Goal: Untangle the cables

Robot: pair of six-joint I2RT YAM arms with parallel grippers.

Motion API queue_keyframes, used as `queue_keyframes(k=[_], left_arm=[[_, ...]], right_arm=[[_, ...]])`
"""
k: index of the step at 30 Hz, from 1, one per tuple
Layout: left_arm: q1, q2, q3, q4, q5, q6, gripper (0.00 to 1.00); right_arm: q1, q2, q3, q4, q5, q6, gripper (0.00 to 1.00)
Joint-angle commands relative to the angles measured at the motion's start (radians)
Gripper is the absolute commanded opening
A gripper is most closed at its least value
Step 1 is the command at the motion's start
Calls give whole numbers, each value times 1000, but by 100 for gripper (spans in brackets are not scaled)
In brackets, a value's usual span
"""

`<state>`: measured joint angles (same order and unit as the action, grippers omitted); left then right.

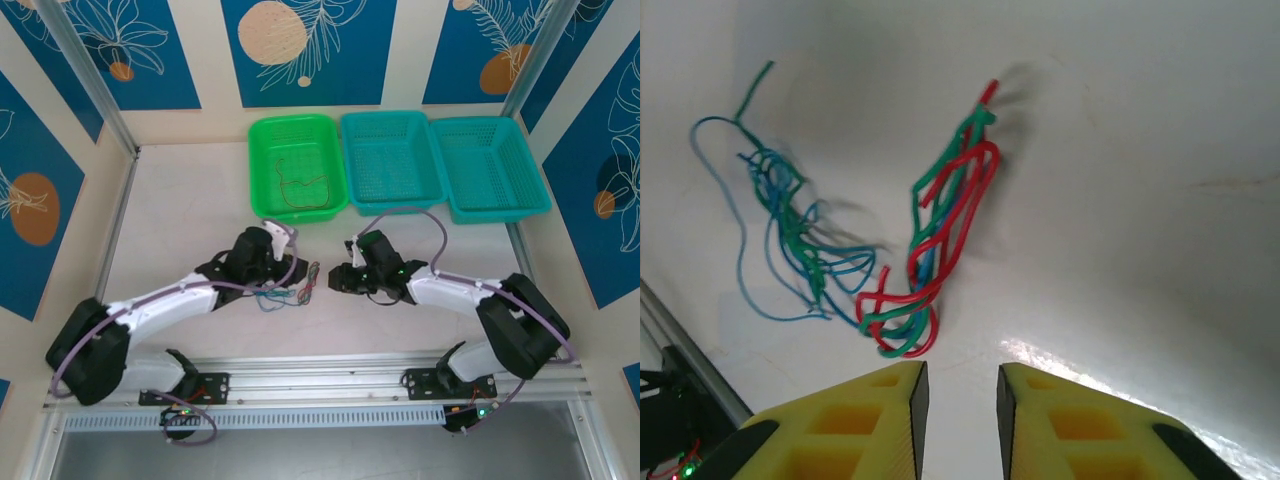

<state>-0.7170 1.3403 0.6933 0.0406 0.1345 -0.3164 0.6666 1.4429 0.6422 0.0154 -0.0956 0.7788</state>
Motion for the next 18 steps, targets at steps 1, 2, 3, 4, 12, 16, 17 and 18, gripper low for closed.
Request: queue_keyframes(k=[1,2,3,4,12,16,17,18], left_arm=[[-12,107,40,-57,133,31,46],[-11,129,44,-64,128,20,44],[-12,149,43,-69,111,5,43],[-11,158,33,-59,101,-5,41],[-10,241,3,37,212,-51,36],[-9,268,6,40,195,-47,22],[-9,272,8,39,190,-44,16],[-9,278,10,39,191,-44,8]], right_arm=[[5,67,62,-100,-4,100,29],[8,76,68,-102,-6,102,29],[10,81,69,-100,-4,109,30],[11,82,65,-94,-2,111,30],[17,101,80,-90,-19,106,32],[28,116,105,-88,-19,107,38],[31,122,111,-88,-17,107,39],[36,130,120,-87,-15,109,41]])
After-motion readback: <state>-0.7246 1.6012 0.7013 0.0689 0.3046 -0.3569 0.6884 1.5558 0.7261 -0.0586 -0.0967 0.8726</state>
